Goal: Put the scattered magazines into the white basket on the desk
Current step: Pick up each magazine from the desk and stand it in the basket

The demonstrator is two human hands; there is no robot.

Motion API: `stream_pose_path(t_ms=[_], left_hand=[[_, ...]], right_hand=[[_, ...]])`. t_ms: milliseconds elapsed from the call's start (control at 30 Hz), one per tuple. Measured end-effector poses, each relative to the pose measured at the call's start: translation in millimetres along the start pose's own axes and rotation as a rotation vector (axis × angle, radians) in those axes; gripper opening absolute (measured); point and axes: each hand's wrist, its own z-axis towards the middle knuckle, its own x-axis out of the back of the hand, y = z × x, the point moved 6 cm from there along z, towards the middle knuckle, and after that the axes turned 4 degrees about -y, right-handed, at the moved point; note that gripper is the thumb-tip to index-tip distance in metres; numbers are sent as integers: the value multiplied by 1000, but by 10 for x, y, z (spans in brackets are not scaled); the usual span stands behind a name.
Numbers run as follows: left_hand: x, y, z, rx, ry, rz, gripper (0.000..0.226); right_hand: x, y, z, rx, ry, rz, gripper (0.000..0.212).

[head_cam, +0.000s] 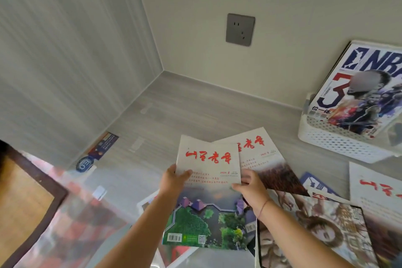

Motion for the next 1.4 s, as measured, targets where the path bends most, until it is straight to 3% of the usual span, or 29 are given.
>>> stream_pose_path(t_ms=[133,267,333,467,600,867,1067,1400], left_hand=[[-46,135,-5,-81,-101,-64,14],[-34,333,-24,-92,-138,-332,11],[-95,524,-27,-128,-186,-415,11],[-364,918,-53,-224,-275,-285,19],[-821,1338,-56,-288,-258,-192,23],[-2103,2780,-140,-582,-295,-122,28],[-3003,3349,-87,-694,-231,-96,20],[-3647,3049,339,-543,-166,4,14]], right_hand=[[43,10,28,-7,-40,127,37],[139,10,19,-13,-98,54,12],[275,-65,33,38,-69,4,17],[724,-454,9,224,74,82,19],[1416,-847,-14,349,251,169,25],[3109,-1669,-80,531,553,-131,28],[3999,-1833,6,484,689,-204,23],[4371,-1224,429,310,715,-245,13]])
